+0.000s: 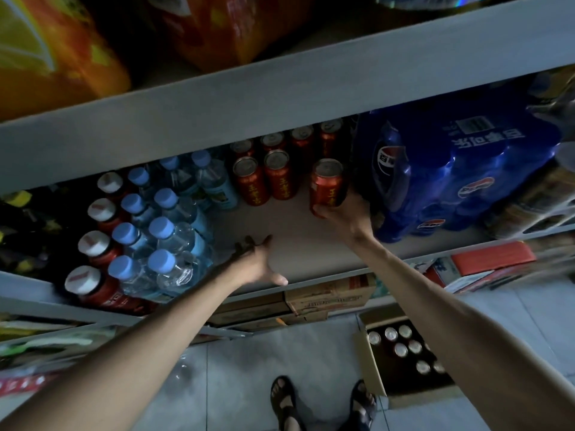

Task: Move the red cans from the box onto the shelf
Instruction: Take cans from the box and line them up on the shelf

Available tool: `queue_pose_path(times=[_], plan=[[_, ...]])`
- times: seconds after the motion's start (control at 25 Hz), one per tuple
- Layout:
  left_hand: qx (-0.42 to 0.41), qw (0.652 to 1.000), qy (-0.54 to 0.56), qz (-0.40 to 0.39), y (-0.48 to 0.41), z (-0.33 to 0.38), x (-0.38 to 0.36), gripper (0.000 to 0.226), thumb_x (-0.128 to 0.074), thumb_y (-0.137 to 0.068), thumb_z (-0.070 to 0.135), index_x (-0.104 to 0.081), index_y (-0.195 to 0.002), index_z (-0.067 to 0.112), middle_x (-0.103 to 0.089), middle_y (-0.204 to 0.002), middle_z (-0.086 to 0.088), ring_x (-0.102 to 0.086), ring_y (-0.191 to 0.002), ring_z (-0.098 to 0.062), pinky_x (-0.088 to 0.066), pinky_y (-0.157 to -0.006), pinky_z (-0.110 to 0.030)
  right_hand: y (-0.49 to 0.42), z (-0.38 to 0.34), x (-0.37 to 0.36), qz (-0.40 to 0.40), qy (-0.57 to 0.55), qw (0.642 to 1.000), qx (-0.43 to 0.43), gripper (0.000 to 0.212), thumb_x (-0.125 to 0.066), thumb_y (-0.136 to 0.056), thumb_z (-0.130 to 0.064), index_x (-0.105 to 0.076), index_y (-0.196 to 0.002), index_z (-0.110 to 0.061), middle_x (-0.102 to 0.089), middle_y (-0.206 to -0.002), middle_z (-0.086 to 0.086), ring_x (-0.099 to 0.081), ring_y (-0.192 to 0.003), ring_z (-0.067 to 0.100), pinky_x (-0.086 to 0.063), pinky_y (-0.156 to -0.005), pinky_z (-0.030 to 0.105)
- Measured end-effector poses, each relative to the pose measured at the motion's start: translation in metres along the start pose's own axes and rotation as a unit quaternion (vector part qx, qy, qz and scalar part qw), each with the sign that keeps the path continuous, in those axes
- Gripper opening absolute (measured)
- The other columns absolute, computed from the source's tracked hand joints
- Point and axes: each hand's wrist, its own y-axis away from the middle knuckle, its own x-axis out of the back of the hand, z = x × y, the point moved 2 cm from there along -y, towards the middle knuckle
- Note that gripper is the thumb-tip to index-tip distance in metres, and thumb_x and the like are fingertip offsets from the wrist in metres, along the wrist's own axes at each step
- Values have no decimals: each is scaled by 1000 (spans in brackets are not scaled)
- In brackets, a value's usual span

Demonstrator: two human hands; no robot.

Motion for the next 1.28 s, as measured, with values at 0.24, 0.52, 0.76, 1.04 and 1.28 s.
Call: queue_pose_path(times=[0.24,0.52,0.76,1.04,1.28], plan=[[5,983,-181,-2,-8,8,3,115,-78,-66,58,-13,-153,21,-21,-154,-24,-23,-140,-44,-25,-113,-52,-43,-5,-17,13,-11,998,65,74,-81,-79,-18,-44,-142,-9,-54,-141,7,-46,-135,21,-33,-114,41],[36,982,-184,-16,-4,5,-10,136,-79,-60,64,11,-154,24,13,-154,-37,5,-141,-57,-20,-112,-61,-53,-5,-28,8,-89,993,71,74,-77,-79,-2,-40,-143,-6,-51,-142,9,-44,-136,22,-32,-115,34],[33,983,-179,-23,-10,0,-8,134,-75,-61,69,11,-154,24,13,-154,-37,5,-141,-57,-22,-112,-61,-61,-3,-42,-5,-112,991,78,72,-77,-78,1,-42,-141,-7,-51,-132,-3,-44,-129,11,-34,-109,29],[33,982,-184,-17,-10,2,-6,128,-72,-65,69,8,-154,24,8,-154,-38,2,-142,-57,-22,-112,-60,-65,4,-47,3,-81,993,87,77,-77,-77,2,-38,-144,-1,-48,-142,5,-42,-135,18,-35,-113,41],[32,980,-195,-19,-14,1,-9,128,-70,-66,70,9,-154,20,9,-152,-42,2,-140,-60,-20,-112,-61,-65,5,-52,7,-67,994,82,77,-77,-79,-2,-37,-144,-1,-49,-144,14,-44,-135,23,-36,-109,33]])
